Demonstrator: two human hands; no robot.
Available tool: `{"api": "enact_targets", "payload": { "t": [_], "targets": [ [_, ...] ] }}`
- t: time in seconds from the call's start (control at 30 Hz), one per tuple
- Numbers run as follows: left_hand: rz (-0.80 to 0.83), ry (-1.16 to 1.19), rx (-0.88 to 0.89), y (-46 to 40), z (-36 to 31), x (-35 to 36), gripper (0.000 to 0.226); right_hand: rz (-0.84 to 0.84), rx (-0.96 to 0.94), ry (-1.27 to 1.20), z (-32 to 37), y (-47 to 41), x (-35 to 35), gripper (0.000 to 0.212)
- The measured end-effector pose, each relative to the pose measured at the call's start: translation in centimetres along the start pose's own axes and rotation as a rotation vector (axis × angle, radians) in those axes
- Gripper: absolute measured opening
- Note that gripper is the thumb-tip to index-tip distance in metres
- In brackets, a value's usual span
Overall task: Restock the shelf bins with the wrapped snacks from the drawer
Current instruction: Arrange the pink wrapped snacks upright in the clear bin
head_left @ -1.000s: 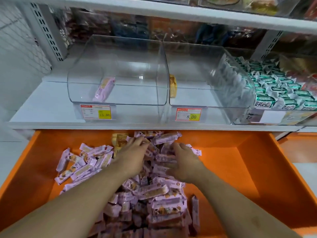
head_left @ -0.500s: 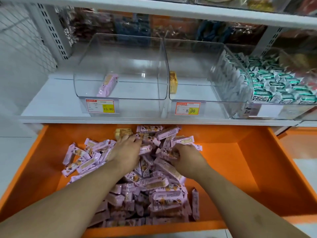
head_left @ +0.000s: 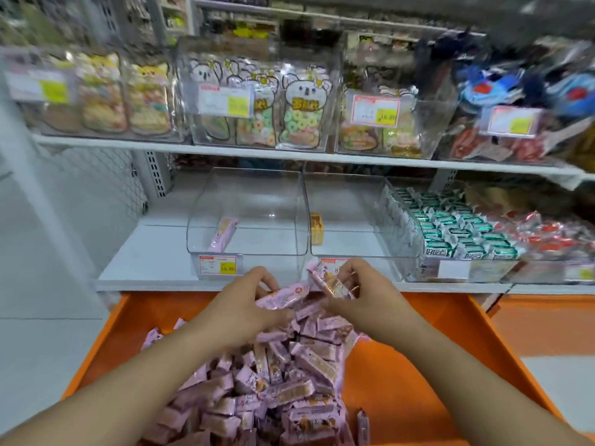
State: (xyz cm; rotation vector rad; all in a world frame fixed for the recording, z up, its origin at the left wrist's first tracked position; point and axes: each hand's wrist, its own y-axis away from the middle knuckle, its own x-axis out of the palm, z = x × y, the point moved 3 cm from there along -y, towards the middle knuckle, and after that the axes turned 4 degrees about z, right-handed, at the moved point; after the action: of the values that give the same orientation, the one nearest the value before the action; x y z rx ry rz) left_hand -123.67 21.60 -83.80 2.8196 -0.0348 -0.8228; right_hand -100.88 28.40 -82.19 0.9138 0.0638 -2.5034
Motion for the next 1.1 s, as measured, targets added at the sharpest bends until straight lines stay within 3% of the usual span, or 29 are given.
{"api": "enact_targets", "payload": {
  "t": [0.17, 0.47, 0.63, 0.73, 0.87, 1.1],
  "targets": [
    [0.018, 0.345, 0.008, 3.0, -1.7, -1.3, 0.018, -0.023, -0.052, -0.171, 2.0, 1.9, 0.4, 0.037],
    [-0.179, 0.589, 0.004, 1.6, -0.9, -3.3, 0.027, -0.016, -0.104, -0.248, 3.7, -0.2, 1.4, 0.030],
    [-0.285, 0.490, 0.068, 0.5, -0.4, -5.1, 0.031, -0.006, -0.185, 0.006, 4.4, -1.5, 0.6, 0.026],
    [-0.186, 0.378, 0.138, -0.1, -0.6, -5.5, 0.028, 0.010, -0.227, 0.144, 4.8, -2.3, 1.1, 0.029],
    [-0.102, 0.240, 0.144, -0.6, -0.4, -5.0, 0.031, 0.002, -0.287, 0.121, 5.7, -3.2, 1.7, 0.037],
    [-0.128, 0.479, 0.076, -0.8, 0.3, -4.1, 0.034, -0.143, -0.160, 0.006, 5.8, -3.7, 2.5, 0.066]
  ]
}}
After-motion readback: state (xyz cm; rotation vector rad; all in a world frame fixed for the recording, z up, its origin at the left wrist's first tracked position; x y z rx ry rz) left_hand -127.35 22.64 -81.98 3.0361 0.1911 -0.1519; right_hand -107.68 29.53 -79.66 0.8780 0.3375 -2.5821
